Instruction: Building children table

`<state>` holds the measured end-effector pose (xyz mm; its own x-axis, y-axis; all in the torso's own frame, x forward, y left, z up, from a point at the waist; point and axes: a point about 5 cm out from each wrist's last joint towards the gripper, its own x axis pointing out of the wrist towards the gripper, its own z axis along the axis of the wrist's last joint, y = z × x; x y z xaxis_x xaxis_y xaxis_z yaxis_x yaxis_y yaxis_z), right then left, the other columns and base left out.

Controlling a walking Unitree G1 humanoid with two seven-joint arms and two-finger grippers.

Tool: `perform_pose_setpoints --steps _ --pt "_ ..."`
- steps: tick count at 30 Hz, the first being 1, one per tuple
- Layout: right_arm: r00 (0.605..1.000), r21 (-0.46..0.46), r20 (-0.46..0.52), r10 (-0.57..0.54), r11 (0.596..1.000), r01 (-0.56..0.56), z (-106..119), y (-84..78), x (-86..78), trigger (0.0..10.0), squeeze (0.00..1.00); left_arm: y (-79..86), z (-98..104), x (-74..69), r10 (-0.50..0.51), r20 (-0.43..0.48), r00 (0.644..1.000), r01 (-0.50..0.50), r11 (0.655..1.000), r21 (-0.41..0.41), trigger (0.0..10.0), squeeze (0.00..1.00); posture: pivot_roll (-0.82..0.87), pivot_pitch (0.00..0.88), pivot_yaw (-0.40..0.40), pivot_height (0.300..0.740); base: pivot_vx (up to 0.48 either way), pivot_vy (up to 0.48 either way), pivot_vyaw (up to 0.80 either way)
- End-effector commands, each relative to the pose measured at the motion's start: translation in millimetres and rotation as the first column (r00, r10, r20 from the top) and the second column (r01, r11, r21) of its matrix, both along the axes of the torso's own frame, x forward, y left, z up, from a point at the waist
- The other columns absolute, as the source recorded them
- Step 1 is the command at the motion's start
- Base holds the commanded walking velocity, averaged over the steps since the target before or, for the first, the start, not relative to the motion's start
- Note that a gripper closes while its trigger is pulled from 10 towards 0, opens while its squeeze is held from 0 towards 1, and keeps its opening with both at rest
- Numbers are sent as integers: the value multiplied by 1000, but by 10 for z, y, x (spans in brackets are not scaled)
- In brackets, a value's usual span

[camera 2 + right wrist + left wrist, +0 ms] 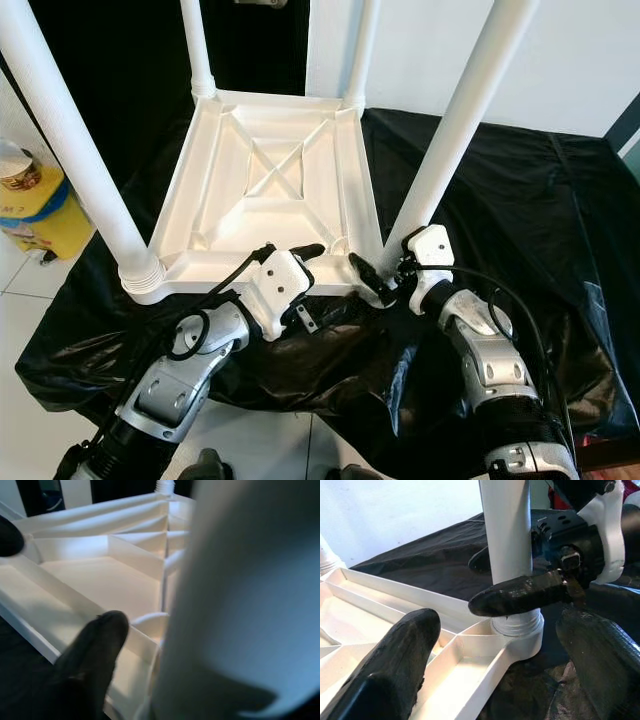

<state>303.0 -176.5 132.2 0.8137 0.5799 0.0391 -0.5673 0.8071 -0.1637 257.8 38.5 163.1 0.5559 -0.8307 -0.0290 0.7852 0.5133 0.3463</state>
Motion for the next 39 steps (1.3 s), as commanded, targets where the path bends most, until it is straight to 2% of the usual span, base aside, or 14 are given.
perform_pose_setpoints --steps 1,6,7,9,10,18,21,24,26,27,28,31,33,39 --pt "999 -19 -36 13 1000 -13 -88 4 -13 0 0 -25 -16 -7 -11 -7 1000 11 1000 -1 10000 0 109 71 -89 740 0 0 0" --pt "997 -13 -71 -20 1000 19 -193 -42 -36 0 0 -1 -24 -17 -2 -11 1000 2 1000 3 10000 0 114 73 -91 740 0 0 0" --pt "997 -8 -73 -35 999 35 -202 -54 -33 3569 0 0 -29 -23 -2 -12 1000 2 1000 3 10000 0 114 74 -92 740 0 0 0" --pt "996 -4 -76 -46 999 46 -207 -62 -31 3569 0 0 -32 -27 -1 -13 1000 1 1000 4 10000 0 114 74 -92 740 0 0 0" --pt "992 8 -74 -102 995 103 -198 -75 -8 10000 0 5 -41 -32 1 -16 1000 -1 1000 4 10000 0 113 72 -95 740 0 0 0" --pt "966 22 -68 -249 968 251 -179 -76 18 10000 0 9 -52 -30 7 -18 1000 -7 1000 4 10000 0 109 66 -108 740 0 0 0" --pt "921 42 -68 -385 921 388 -170 -46 -6 10000 0 6 -57 -28 11 -18 1000 -11 1000 2 10000 0 102 62 -114 740 0 0 0" --pt "899 65 -84 -430 898 436 -182 -19 -26 10000 0 4 -61 -27 12 -18 1000 -12 1000 1 10000 0 101 60 -116 740 0 0 0" --pt "847 74 -99 -523 844 530 -210 53 -73 10000 0 -4 -66 -28 13 -18 1000 -13 1000 -2 10000 0 97 58 -119 740 0 0 0" --pt "847 74 -99 -523 844 530 -210 53 -73 10000 0 -4 -66 -28 13 -18 1000 -13 1000 -2 10000 0 97 58 -119 740 0 0 0" --pt "816 81 -107 -568 813 577 -219 82 -90 10000 0 -10 -68 -27 13 -18 1000 -13 1000 -2 10000 0 96 54 -122 740 0 0 0" --pt "766 99 -115 -633 760 643 -219 172 -117 10000 0 -21 -68 -21 12 -17 1000 -12 1000 -6 10000 0 97 50 -125 740 0 0 0" --pt "749 105 -120 -651 742 662 -215 212 -128 10000 0 -24 -69 -20 12 -17 1000 -12 1000 -6 10000 0 97 50 -125 740 0 0 0" --pt "762 114 -86 -641 754 647 -155 300 -140 10000 0 -30 -73 -19 10 -16 1000 -10 1000 -6 10000 0 93 44 -123 740 0 0 0"
